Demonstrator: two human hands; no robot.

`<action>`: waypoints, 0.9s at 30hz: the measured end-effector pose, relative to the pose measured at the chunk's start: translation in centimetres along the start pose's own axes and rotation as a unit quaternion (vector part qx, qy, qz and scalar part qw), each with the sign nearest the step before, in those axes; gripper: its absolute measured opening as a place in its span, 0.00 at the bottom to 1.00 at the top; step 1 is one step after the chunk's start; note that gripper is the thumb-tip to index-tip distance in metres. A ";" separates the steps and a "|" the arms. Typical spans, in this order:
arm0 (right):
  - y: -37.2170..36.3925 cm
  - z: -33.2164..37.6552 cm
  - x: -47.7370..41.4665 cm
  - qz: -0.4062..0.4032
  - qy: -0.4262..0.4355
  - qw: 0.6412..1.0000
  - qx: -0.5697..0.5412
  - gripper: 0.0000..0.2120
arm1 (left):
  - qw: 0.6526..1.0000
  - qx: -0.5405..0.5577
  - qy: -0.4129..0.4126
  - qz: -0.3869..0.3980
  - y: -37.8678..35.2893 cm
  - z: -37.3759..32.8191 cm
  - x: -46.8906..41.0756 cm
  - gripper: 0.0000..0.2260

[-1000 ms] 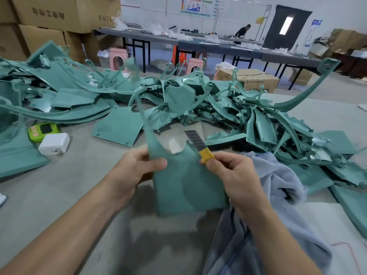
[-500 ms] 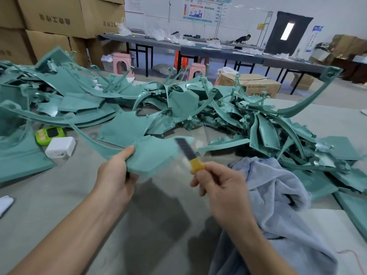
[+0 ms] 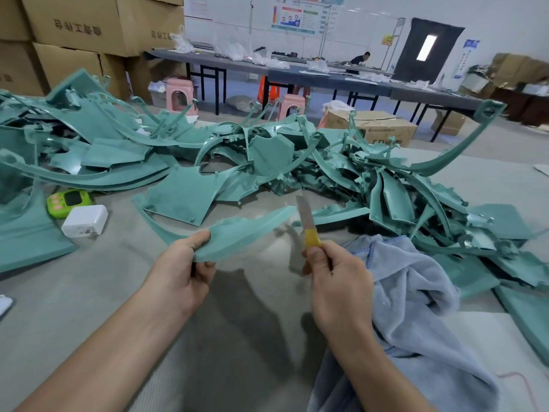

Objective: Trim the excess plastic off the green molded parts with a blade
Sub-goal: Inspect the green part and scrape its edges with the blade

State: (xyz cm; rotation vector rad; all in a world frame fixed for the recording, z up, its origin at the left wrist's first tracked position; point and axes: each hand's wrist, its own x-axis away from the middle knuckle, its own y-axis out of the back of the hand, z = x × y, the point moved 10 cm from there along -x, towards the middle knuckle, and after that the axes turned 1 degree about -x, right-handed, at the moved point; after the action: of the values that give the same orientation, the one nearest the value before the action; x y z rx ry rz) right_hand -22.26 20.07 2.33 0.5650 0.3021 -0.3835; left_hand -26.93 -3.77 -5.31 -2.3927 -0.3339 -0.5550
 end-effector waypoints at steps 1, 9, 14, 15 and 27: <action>0.1 0.0 -0.1 0.000 0.008 0.999 -0.036 0.13 | 1.000 0.003 0.000 0.000 0.0 0.0 0.0 0.05; -5.1 2.3 2.6 0.194 0.070 0.977 -0.060 0.07 | 0.999 0.019 0.024 0.029 -0.9 0.4 0.4 0.05; -0.3 -0.8 -0.4 0.014 -0.005 0.998 -0.055 0.14 | 0.996 0.019 0.031 0.076 -1.4 -0.3 0.3 0.08; -0.1 -0.6 -0.4 0.010 0.001 0.997 -0.078 0.14 | 0.997 0.013 0.026 0.073 -1.4 -0.4 0.1 0.07; -4.2 3.3 2.9 0.183 0.066 0.966 -0.172 0.07 | 1.000 0.012 -0.007 0.014 -0.5 -0.6 -0.1 0.07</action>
State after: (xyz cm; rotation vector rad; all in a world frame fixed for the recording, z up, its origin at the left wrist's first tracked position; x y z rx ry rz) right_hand -20.91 14.14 1.99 0.2938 0.3754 0.0672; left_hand -27.36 -3.80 -4.73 -2.3756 -0.3109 -0.5177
